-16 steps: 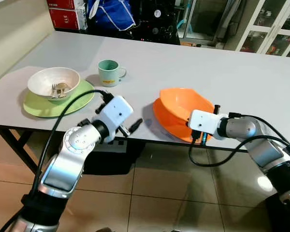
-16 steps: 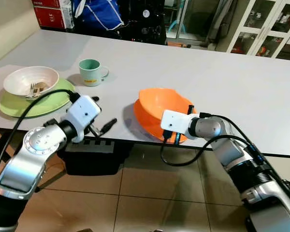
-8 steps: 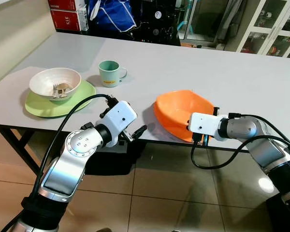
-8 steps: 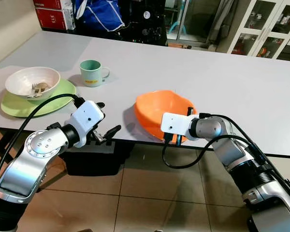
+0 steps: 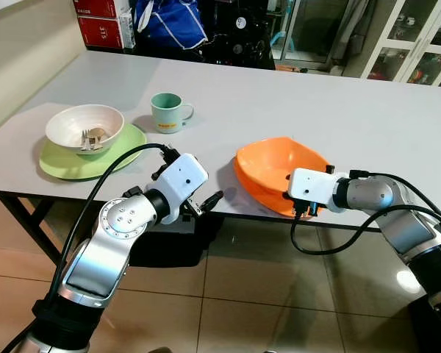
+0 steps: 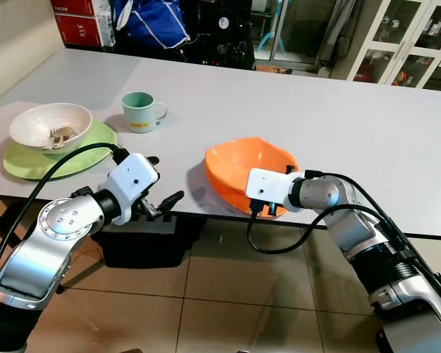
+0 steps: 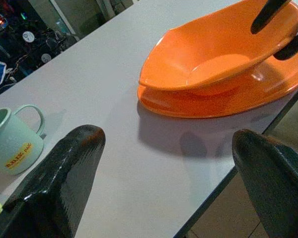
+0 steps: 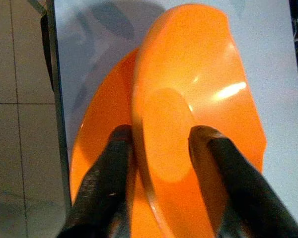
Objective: Setting the table
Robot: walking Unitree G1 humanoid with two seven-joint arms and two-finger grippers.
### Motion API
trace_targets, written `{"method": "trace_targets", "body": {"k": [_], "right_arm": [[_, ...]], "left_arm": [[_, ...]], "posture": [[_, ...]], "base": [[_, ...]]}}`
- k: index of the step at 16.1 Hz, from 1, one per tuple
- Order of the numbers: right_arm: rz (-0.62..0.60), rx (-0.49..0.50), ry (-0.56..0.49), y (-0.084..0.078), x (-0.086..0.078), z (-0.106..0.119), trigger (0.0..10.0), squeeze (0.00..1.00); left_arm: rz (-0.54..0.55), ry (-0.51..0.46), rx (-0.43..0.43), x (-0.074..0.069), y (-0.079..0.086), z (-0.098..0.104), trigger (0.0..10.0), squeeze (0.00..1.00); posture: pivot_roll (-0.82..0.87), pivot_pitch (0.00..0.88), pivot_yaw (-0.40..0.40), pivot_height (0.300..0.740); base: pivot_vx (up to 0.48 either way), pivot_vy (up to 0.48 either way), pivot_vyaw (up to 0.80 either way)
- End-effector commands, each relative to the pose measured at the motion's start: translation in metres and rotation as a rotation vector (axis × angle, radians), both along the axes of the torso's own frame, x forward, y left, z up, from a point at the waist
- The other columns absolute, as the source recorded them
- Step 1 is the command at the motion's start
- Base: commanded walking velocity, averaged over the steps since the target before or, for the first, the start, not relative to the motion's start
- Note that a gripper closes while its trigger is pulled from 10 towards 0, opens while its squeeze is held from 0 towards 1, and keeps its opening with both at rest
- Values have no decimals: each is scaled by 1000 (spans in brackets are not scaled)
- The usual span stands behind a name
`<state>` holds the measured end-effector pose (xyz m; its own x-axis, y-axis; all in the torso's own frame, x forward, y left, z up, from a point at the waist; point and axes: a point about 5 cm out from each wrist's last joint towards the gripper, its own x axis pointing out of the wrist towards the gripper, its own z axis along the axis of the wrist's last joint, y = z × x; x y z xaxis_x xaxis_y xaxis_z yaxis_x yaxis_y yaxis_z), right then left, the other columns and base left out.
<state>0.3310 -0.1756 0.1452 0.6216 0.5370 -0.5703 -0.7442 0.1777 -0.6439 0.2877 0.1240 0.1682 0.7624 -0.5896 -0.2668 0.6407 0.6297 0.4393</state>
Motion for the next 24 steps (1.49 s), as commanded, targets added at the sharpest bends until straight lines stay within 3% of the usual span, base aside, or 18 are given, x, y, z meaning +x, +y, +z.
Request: {"method": "trace_targets", "body": {"k": [1,3,5,8,9,10,11,12,16,17,18,19,21,23,24], "right_arm": [[-21,-21,29,-12,-2,-6,10000,1000],[-27,4,25,-15,-4,-8,10000,1000],[-39,154,-4,-11,-4,4,10000,1000],[-23,233,-66,-13,-9,16,10000,1000],[-13,265,-60,-14,-14,20,10000,239],[-12,337,-45,-15,-18,25,10000,0],[-28,521,-24,-17,-27,43,10000,0],[-27,606,-6,-18,-35,52,10000,0],[-59,602,18,-11,-52,32,10000,0],[-125,662,-26,-8,-52,33,10000,0],[-300,815,-122,-7,-47,42,10000,0],[-380,902,-170,-8,-44,48,10000,0],[-692,1172,-223,-13,-38,50,10000,0],[-833,1291,-234,-11,-38,43,10000,0],[-868,1303,-231,-6,-39,41,10000,0]], "left_arm": [[-28,-9,11,-1,-3,2,10000,0],[-28,-9,14,-1,-4,2,10000,0],[-11,-17,5,0,-3,4,10000,0],[-2,-9,-17,0,-5,4,10000,0],[11,-22,-24,1,-5,4,10000,0],[61,-56,-36,5,-4,8,10000,0],[196,-147,-83,14,1,18,10000,0],[275,-182,-129,19,4,24,10000,0],[311,-195,-94,22,4,19,10000,0],[318,-204,-93,21,4,19,10000,0],[385,-201,-109,21,10,21,10000,0],[383,-218,-125,20,10,25,10000,0],[358,-261,-153,15,5,32,10000,0],[362,-269,-184,17,-2,34,10000,0],[366,-268,-189,18,-4,34,10000,0]], "posture": [[15,0,-29,740],[14,0,-27,740],[12,0,-22,740],[1,0,-16,740],[0,0,-17,740],[0,0,-22,740],[-9,0,-19,740],[-19,0,-13,740],[-37,0,4,740],[-28,0,0,740],[-24,0,-3,740],[-24,0,-3,740],[-10,0,-12,740],[-12,0,-7,740],[-13,0,-6,740]], "base": [[0,0,0],[0,0,0],[0,0,0],[0,0,0],[0,0,0],[0,0,0],[0,0,0],[0,0,0],[0,0,0],[0,0,0],[0,0,0],[0,0,0],[0,0,0],[0,0,0],[0,0,0]]}}
